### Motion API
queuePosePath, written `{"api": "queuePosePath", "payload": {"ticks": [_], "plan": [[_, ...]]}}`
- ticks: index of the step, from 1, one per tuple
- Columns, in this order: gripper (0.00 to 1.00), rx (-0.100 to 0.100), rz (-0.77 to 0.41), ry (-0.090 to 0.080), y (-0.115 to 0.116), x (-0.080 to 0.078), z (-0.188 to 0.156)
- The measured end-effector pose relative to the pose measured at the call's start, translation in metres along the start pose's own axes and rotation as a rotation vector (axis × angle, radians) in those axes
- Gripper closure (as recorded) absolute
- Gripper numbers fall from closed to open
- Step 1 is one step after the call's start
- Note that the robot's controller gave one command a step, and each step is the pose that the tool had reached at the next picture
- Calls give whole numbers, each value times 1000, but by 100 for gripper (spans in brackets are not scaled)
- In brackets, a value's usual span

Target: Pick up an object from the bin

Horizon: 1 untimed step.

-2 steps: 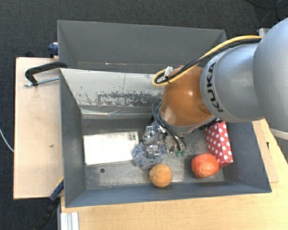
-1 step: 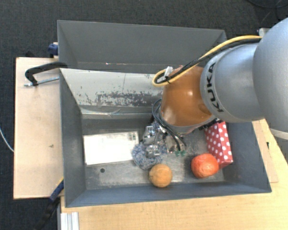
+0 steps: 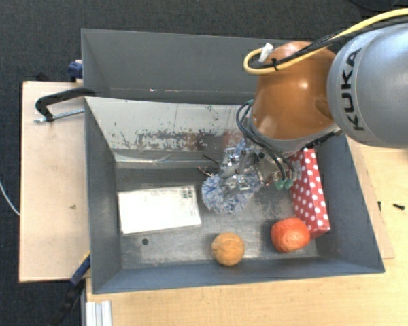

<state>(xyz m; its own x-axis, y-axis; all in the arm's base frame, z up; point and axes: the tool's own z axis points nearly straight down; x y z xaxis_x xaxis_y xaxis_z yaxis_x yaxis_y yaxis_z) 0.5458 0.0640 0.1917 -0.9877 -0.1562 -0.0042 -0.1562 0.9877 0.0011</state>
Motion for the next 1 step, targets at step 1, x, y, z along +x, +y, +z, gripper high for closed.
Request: {"api": "queuePosePath", "payload": {"ticks": [1], "plan": [[100,0,0,0,0,0,0]]}}
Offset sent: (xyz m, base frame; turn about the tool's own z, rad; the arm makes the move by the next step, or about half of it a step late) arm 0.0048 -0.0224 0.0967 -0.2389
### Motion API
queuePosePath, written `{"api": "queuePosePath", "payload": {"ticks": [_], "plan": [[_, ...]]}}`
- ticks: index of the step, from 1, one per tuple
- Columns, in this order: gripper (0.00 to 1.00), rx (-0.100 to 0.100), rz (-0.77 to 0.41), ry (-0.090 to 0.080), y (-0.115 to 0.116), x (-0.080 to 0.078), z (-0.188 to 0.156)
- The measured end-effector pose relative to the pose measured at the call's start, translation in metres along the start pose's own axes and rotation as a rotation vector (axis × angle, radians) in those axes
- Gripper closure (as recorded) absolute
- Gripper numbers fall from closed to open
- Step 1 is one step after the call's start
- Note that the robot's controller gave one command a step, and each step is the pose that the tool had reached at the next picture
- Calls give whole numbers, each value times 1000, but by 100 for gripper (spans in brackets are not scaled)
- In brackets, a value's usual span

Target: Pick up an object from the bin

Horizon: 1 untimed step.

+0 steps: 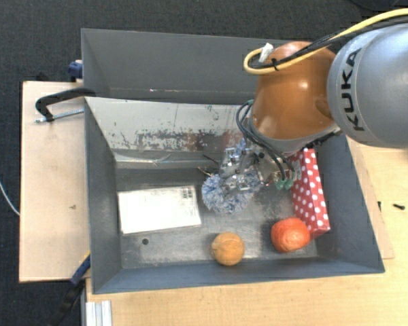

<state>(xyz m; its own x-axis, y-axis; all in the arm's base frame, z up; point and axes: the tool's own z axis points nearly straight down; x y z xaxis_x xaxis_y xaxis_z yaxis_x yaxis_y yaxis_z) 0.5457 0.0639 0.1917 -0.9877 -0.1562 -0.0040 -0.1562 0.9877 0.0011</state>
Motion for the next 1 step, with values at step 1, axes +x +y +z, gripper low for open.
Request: {"api": "queuePosePath", "payload": {"ticks": [1], "plan": [[100,0,-3,0,0,0,0]]}}
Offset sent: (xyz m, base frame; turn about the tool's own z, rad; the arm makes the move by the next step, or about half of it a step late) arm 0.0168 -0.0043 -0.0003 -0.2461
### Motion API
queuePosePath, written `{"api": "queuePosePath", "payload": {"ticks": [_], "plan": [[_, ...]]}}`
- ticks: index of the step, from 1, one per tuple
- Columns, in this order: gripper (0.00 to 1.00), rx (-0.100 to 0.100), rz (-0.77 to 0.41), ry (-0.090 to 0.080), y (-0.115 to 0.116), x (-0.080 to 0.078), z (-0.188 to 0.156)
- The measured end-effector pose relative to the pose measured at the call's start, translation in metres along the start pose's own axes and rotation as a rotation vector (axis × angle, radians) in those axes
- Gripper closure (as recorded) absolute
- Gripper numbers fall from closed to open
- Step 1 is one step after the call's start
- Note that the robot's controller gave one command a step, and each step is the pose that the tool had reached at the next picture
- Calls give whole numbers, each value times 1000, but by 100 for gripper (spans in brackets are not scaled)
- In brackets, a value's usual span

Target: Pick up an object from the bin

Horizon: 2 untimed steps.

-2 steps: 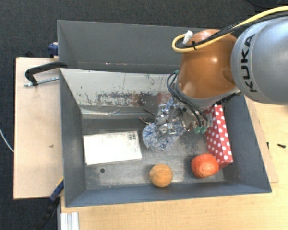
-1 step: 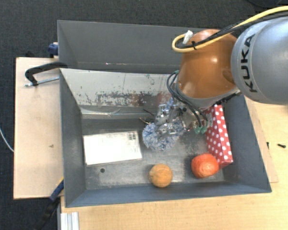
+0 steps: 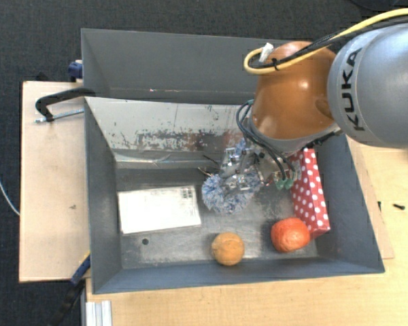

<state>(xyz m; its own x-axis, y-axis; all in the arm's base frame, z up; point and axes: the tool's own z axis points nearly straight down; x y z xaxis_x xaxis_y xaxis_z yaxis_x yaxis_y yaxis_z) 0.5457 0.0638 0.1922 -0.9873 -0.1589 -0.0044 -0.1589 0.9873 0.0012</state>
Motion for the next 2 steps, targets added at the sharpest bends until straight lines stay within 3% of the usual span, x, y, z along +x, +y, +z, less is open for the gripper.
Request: {"api": "queuePosePath", "payload": {"ticks": [1,2], "plan": [[100,1,-211,-5,-4,-13,-7],[100,-2,-258,9,-14,11,-46]]}}
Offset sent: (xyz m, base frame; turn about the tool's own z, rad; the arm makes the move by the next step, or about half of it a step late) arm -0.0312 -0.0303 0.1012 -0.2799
